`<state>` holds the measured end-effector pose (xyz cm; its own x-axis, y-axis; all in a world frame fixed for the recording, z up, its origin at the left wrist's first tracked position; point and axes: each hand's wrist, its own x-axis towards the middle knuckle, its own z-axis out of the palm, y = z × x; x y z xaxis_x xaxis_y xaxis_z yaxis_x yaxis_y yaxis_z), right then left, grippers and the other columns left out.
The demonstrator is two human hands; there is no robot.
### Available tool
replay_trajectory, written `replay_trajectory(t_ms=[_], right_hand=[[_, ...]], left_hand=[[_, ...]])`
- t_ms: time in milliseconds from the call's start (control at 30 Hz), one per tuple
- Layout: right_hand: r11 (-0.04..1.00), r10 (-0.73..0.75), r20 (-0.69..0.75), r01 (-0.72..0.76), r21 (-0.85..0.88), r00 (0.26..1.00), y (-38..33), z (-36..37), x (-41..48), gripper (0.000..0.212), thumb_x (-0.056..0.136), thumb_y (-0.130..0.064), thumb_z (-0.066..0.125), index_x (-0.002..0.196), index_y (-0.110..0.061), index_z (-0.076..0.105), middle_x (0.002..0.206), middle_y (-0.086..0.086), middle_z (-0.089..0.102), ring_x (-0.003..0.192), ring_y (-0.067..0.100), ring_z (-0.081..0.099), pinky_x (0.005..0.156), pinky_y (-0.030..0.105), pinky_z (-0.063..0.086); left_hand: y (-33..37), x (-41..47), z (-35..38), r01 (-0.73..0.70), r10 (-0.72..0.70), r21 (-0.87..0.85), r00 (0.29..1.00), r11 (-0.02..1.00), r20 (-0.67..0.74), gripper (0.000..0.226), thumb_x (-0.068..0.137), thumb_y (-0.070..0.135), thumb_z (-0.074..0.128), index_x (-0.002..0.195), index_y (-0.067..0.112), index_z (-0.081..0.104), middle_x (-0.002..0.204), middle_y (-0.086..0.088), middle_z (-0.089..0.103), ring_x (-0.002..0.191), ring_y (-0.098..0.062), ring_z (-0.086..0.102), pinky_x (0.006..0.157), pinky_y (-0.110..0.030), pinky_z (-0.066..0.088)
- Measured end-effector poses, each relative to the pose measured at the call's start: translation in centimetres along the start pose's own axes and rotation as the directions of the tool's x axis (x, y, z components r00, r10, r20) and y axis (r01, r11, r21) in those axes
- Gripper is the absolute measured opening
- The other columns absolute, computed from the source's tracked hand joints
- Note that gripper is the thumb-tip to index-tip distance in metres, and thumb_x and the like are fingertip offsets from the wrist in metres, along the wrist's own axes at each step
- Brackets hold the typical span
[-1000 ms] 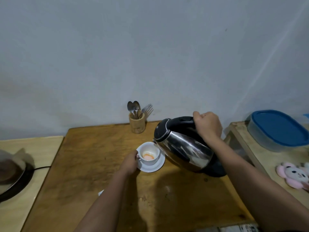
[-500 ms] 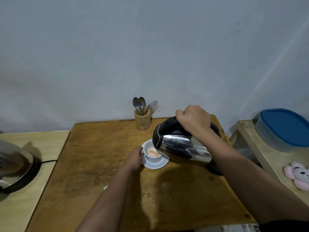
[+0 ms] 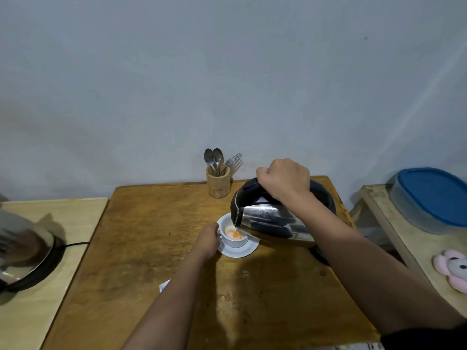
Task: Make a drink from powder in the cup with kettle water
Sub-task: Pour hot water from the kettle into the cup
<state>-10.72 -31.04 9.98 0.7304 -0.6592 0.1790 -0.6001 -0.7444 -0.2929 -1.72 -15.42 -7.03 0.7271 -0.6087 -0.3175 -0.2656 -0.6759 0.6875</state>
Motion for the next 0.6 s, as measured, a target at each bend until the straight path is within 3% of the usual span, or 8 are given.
replay_trajectory(t_ms=[600], right_hand=[[0.999, 0.016, 0.000, -0.016, -0.031, 1.000, 0.3, 0.2, 0.2, 0.039, 0.084, -0.031, 0.041, 0.048, -0.014, 0.037, 0.052, 0.001, 0.041, 0.048, 0.017, 0.037, 0.049, 0.025, 0.026]], left_hand=[[0.2, 0.1, -0.4, 0.037, -0.036, -0.022, 0.999, 0.999, 0.026, 0.029, 0.093, 0.011, 0.041, 0.118, 0.011, 0.055, 0.119, -0.013, 0.060, 0.093, -0.020, 0.053, 0.078, -0.030, 0.041]])
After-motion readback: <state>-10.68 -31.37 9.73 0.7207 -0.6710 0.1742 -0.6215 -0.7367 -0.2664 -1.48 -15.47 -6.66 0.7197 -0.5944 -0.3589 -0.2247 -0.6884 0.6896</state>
